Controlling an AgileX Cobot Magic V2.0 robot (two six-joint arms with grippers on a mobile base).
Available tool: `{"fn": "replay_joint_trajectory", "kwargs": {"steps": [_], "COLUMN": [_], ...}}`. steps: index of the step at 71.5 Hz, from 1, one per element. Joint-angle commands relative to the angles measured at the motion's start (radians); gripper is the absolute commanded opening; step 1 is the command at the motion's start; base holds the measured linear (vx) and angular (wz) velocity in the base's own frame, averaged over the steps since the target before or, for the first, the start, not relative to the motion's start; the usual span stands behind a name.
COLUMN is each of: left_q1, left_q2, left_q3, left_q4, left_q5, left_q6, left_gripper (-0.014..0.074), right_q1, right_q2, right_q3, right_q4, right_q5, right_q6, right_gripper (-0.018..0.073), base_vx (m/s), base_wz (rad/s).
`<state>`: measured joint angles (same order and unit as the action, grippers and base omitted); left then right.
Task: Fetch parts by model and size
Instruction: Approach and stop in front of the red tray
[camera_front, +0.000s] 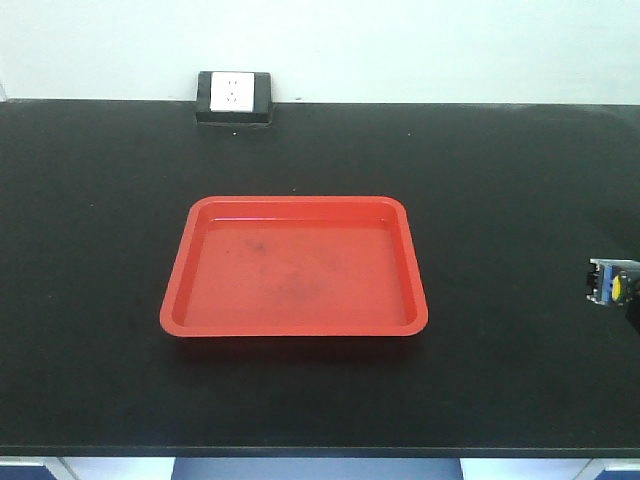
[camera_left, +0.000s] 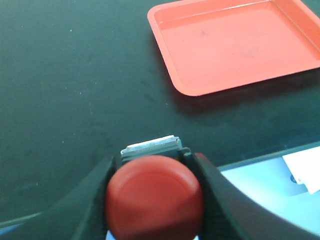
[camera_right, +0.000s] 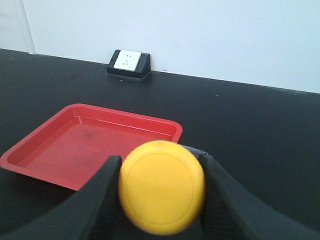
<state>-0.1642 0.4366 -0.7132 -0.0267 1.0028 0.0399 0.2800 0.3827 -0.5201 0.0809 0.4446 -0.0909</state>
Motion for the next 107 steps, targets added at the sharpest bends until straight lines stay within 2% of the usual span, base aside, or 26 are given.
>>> {"fn": "replay_joint_trajectory", "kwargs": {"steps": [1, 107], "left_q1": [-0.005, -0.005], "left_q2": [0.013, 0.003], "left_q3": [-0.022, -0.022], "left_q4": [-0.009, -0.009], "left_q5": [-0.064, -0.064], "left_q6": [-0.001, -0.001], "left_gripper": [-0.0006, -0.0006], "right_q1": [-0.003, -0.003], "right_q2": [0.007, 0.014], "right_q3": [-0.028, -0.028], "right_q4": [-0.003, 0.0], "right_q5": [-0.083, -0.08], "right_q6": [-0.006, -0.006], "right_gripper": [-0.001, -0.001], "base_vx": [0.06, 0.03], "base_wz": [-0.01, 0.01]}}
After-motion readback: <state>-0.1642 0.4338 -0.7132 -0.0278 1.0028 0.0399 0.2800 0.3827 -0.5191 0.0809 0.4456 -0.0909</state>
